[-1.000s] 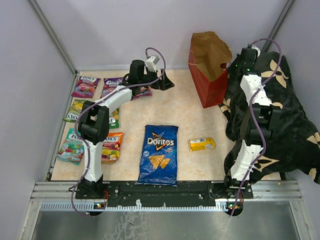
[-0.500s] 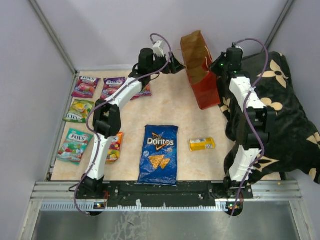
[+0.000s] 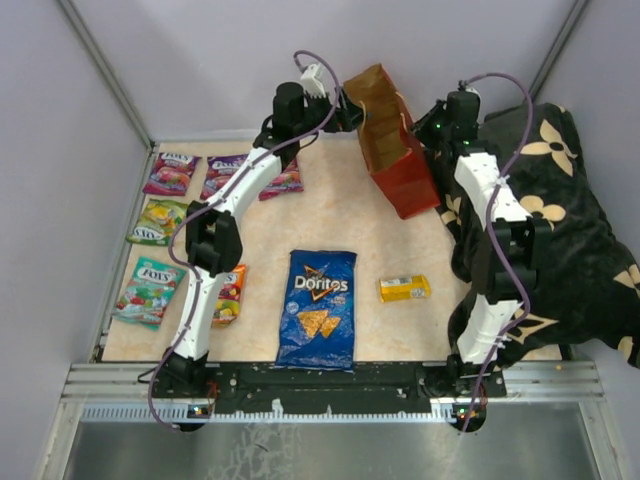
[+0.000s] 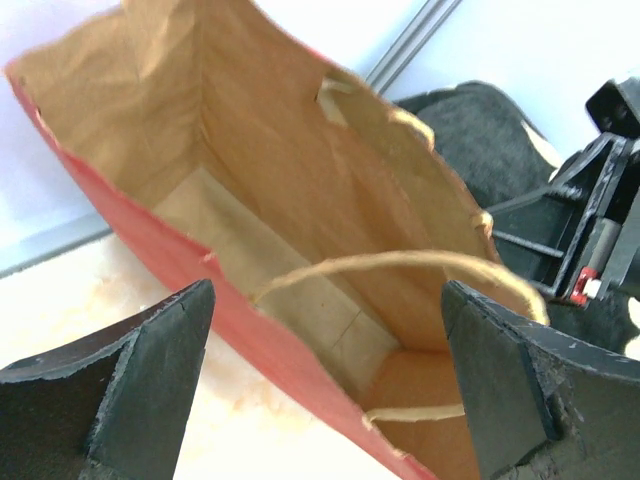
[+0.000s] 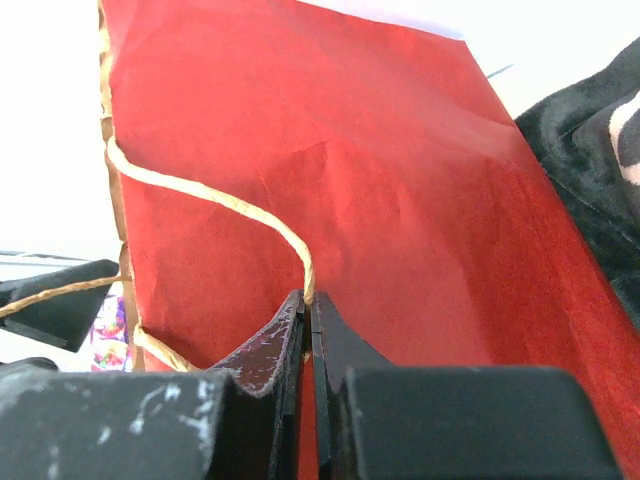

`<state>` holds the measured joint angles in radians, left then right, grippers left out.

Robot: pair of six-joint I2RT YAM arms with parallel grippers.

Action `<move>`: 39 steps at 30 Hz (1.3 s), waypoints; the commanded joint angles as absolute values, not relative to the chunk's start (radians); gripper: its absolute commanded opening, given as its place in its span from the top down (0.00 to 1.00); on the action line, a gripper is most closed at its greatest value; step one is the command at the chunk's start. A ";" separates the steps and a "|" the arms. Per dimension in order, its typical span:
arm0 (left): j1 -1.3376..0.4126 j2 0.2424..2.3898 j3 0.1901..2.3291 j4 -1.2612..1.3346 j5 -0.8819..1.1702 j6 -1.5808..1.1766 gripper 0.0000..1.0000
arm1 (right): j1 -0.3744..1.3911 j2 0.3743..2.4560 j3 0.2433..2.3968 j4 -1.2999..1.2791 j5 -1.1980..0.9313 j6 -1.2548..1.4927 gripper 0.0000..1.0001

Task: Take the snacks out of the paper bag
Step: Adjust the paper bag at the center of the board.

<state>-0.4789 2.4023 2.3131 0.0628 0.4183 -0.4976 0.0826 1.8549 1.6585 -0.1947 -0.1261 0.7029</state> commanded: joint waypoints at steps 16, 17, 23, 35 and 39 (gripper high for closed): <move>-0.471 2.290 2.347 0.006 0.403 -0.427 0.39 | 0.118 1.767 1.738 -0.189 -0.130 0.710 0.95; -0.472 2.283 2.346 0.006 0.403 -0.425 0.39 | 0.117 1.768 1.738 -0.188 -0.131 0.710 0.95; -0.468 2.246 2.363 0.004 0.385 -0.405 0.32 | 0.118 1.763 1.744 -0.190 -0.135 0.710 0.91; -0.451 2.247 2.349 -0.024 0.383 -0.386 0.30 | 0.118 1.756 1.754 -0.201 -0.112 0.695 0.84; -0.431 2.148 2.146 -0.048 0.314 -0.321 0.10 | 0.117 1.754 1.745 -0.212 -0.106 0.669 0.83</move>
